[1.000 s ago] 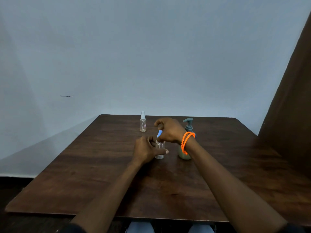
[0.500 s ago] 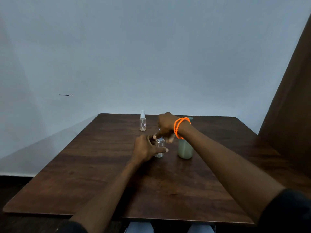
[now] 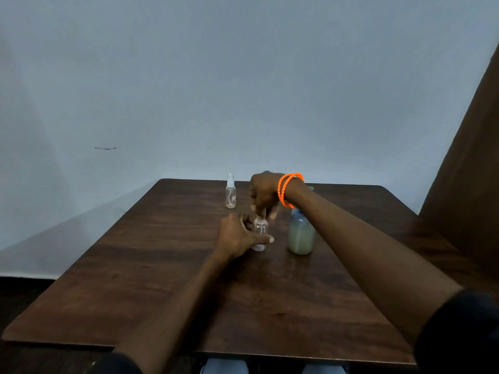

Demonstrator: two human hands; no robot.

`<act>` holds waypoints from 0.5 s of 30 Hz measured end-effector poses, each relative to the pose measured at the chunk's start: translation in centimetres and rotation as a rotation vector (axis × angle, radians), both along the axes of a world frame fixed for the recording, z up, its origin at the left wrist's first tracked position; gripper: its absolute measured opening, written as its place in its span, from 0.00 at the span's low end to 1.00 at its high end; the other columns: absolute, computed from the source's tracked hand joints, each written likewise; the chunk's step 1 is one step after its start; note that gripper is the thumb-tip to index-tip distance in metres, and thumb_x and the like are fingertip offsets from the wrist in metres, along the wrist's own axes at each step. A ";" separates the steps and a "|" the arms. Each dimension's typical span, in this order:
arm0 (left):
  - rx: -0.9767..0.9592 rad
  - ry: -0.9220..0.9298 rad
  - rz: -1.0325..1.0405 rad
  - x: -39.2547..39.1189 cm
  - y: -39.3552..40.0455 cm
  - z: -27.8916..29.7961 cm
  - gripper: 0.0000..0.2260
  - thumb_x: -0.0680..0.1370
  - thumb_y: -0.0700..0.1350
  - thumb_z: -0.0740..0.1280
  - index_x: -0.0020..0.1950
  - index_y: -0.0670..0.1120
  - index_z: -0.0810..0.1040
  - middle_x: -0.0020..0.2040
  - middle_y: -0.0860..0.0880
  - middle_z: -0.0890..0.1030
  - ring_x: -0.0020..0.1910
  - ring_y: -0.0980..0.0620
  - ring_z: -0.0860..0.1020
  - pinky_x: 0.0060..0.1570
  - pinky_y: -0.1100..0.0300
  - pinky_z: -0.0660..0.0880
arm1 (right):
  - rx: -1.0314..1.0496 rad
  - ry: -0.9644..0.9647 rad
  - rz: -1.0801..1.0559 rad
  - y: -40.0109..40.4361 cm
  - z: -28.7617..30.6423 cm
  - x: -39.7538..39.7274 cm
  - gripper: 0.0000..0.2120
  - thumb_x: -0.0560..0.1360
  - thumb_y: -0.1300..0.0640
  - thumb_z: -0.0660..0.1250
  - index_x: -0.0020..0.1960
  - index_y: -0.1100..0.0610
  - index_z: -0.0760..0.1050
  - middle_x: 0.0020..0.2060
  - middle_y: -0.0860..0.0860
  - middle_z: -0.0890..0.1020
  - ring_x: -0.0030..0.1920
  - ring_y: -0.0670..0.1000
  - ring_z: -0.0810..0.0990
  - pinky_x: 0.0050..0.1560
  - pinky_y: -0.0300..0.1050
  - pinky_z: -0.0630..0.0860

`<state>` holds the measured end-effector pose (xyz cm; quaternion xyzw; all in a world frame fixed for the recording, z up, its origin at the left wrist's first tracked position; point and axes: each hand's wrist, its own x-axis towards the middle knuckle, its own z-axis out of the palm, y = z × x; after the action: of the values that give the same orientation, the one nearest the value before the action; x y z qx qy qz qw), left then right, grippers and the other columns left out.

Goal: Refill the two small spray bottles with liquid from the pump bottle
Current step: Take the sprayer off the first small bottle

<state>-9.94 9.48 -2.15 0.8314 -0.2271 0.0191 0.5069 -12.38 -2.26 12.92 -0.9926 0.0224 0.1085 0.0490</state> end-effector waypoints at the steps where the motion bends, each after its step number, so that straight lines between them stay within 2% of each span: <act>1: -0.014 0.006 -0.005 -0.2 0.0 0.1 0.20 0.60 0.50 0.90 0.35 0.50 0.79 0.30 0.55 0.82 0.27 0.65 0.75 0.29 0.68 0.72 | 0.023 -0.009 0.001 -0.2 0.9 0.1 0.12 0.69 0.65 0.77 0.52 0.64 0.86 0.43 0.58 0.89 0.46 0.59 0.89 0.54 0.58 0.85; 4: -0.023 0.013 -0.024 -0.2 0.1 0.1 0.21 0.60 0.49 0.90 0.34 0.51 0.77 0.28 0.57 0.80 0.26 0.66 0.74 0.28 0.71 0.70 | 0.062 -0.081 -0.008 -1.5 4.0 0.5 0.10 0.69 0.69 0.75 0.49 0.62 0.86 0.37 0.56 0.88 0.43 0.59 0.89 0.51 0.55 0.86; 7: -0.023 0.021 -0.028 -0.1 0.3 0.1 0.20 0.60 0.50 0.90 0.35 0.51 0.78 0.30 0.56 0.82 0.26 0.66 0.75 0.28 0.70 0.70 | 0.154 -0.174 -0.087 -5.0 6.1 1.5 0.10 0.66 0.72 0.76 0.46 0.63 0.85 0.40 0.59 0.88 0.41 0.58 0.89 0.43 0.53 0.87; 9: -0.020 0.019 -0.028 0.0 0.3 0.0 0.20 0.60 0.50 0.90 0.37 0.51 0.79 0.32 0.54 0.83 0.28 0.65 0.76 0.29 0.69 0.73 | 0.210 -0.274 -0.165 -8.6 6.1 2.2 0.10 0.67 0.71 0.78 0.47 0.64 0.85 0.41 0.61 0.88 0.42 0.58 0.89 0.42 0.53 0.87; 11: -0.029 0.029 -0.025 0.0 0.3 0.0 0.19 0.60 0.50 0.90 0.38 0.49 0.81 0.34 0.52 0.85 0.30 0.63 0.78 0.31 0.67 0.75 | 0.206 -0.311 -0.233 -11.8 4.6 2.2 0.09 0.67 0.69 0.80 0.46 0.64 0.85 0.36 0.57 0.87 0.37 0.54 0.88 0.38 0.47 0.87; 13: -0.027 0.036 -0.007 0.1 0.2 0.0 0.19 0.60 0.50 0.90 0.38 0.49 0.82 0.36 0.50 0.86 0.31 0.61 0.78 0.30 0.67 0.74 | 0.191 -0.228 -0.245 -14.4 1.4 1.8 0.06 0.69 0.70 0.76 0.44 0.61 0.85 0.27 0.50 0.84 0.29 0.48 0.83 0.27 0.38 0.80; 15: -0.008 0.035 0.004 0.2 0.1 0.0 0.19 0.60 0.51 0.90 0.39 0.48 0.83 0.36 0.50 0.86 0.31 0.60 0.77 0.30 0.66 0.74 | 0.242 -0.138 -0.269 -16.2 -2.4 0.9 0.11 0.72 0.72 0.71 0.38 0.58 0.82 0.23 0.48 0.81 0.25 0.46 0.80 0.22 0.34 0.73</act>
<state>-9.72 9.57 -2.15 0.8300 -0.2164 0.0067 0.5141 -11.47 -18.43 10.55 -0.9726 0.1380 0.0344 0.1837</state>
